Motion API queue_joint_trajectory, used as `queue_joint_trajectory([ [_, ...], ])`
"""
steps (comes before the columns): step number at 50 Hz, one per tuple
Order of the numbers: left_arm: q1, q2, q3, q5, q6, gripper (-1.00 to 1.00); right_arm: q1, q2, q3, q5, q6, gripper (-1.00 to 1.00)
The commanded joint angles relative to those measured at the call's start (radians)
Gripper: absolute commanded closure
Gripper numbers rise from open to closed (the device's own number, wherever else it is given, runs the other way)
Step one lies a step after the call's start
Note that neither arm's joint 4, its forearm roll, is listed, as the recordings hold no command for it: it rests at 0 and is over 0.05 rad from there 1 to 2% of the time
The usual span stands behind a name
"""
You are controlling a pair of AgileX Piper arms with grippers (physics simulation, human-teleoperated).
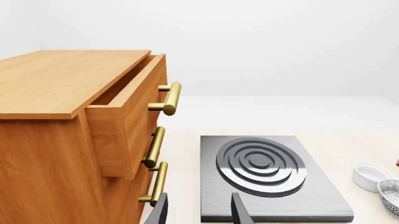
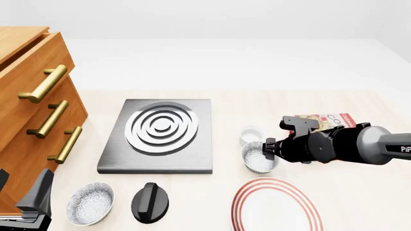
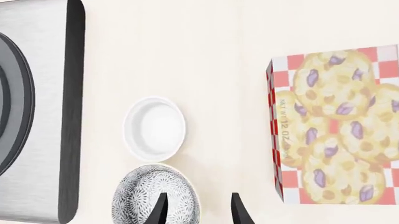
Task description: Pick the akita bowl between the plate and the ramekin and place it on the plate.
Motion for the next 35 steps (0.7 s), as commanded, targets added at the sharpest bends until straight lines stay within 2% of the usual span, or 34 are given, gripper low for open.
queue_joint_trajectory([
  [1, 0.000, 0.000, 0.000, 0.000, 0.000, -1.00, 0.001, 0.010, 0.010, -0.013, 0.000, -1.00],
  [9, 0.000, 0.000, 0.000, 0.000, 0.000, -1.00, 0.005, 0.015, 0.012, -0.016, 0.001, -1.00],
  [16, 0.000, 0.000, 0.000, 0.000, 0.000, -1.00, -0.003, -0.002, 0.018, -0.016, -0.023, -1.00],
  [17, 0.000, 0.000, 0.000, 0.000, 0.000, -1.00, -0.008, -0.005, 0.020, -0.017, -0.028, 1.00],
  [35, 0.000, 0.000, 0.000, 0.000, 0.000, -1.00, -0.023, -0.068, 0.003, 0.040, -0.046, 1.00],
])
